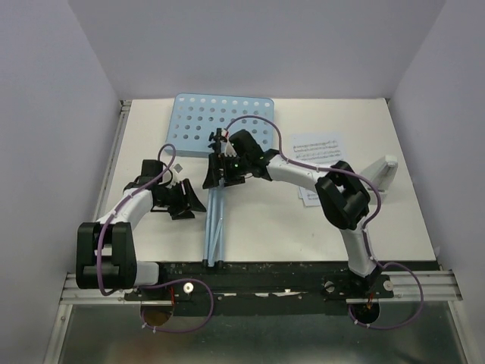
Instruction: Pack up the instrument practice props
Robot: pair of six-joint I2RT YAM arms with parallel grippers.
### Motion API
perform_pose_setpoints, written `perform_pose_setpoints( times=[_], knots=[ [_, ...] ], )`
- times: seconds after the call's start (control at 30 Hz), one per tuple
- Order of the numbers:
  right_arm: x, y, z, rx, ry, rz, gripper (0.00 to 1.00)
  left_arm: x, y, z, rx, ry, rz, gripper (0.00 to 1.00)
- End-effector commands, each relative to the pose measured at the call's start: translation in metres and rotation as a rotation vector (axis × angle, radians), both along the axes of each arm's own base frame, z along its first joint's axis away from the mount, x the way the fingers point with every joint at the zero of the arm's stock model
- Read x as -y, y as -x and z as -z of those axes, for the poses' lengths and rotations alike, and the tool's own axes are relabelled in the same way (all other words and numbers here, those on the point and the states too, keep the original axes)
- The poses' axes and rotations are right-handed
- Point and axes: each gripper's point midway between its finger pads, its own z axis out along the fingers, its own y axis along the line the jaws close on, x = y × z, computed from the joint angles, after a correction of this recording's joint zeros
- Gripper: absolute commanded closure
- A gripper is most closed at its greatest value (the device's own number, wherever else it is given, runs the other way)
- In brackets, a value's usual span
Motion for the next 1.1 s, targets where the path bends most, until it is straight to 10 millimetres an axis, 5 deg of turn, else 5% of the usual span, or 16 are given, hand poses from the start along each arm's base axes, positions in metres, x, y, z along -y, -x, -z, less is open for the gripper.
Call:
perform_pose_setpoints(
  times=[0.0, 0.1, 0.27, 0.4, 0.5, 0.53, 0.6, 0.67, 0.9, 0.97, 1.07],
  knots=[
    [0.01, -0.001, 0.051, -0.065, 0.201, 0.167, 0.01, 0.006, 0.007, 0.009, -0.045, 0.046, 0.002, 0.37],
    [0.02, -0.003, 0.068, -0.076, 0.272, 0.225, 0.07, 0.003, 0.004, 0.012, -0.035, 0.027, -0.007, 0.4],
    [0.043, -0.004, 0.097, -0.086, 0.396, 0.294, 0.32, 0.003, -0.001, 0.008, -0.008, 0.029, -0.014, 0.4],
    [0.044, -0.002, 0.101, -0.103, 0.399, 0.316, 0.6, 0.002, -0.002, 0.007, 0.005, 0.024, -0.005, 0.4],
    [0.04, -0.008, 0.096, -0.099, 0.386, 0.337, 0.68, 0.002, -0.004, 0.004, 0.021, 0.02, 0.0, 0.4],
    [0.038, -0.011, 0.094, -0.089, 0.381, 0.336, 0.66, 0.002, -0.004, 0.003, 0.024, 0.02, 0.003, 0.4],
    [0.035, -0.013, 0.087, -0.073, 0.368, 0.317, 0.27, 0.001, -0.009, -0.005, 0.049, 0.013, 0.009, 0.4],
    [0.035, -0.015, 0.074, -0.045, 0.352, 0.296, 0.01, -0.004, -0.017, -0.017, 0.096, -0.027, 0.021, 0.37],
    [0.076, -0.028, -0.008, 0.057, 0.217, 0.182, 0.0, -0.026, -0.059, -0.083, 0.329, -0.195, 0.074, 0.19],
    [0.096, -0.032, -0.033, 0.101, 0.186, 0.146, 0.0, -0.033, -0.074, -0.105, 0.427, -0.255, 0.097, 0.01],
    [0.126, -0.035, -0.075, 0.186, 0.137, 0.073, 0.0, -0.057, -0.096, -0.132, 0.575, -0.385, 0.098, 0.01]
  ],
)
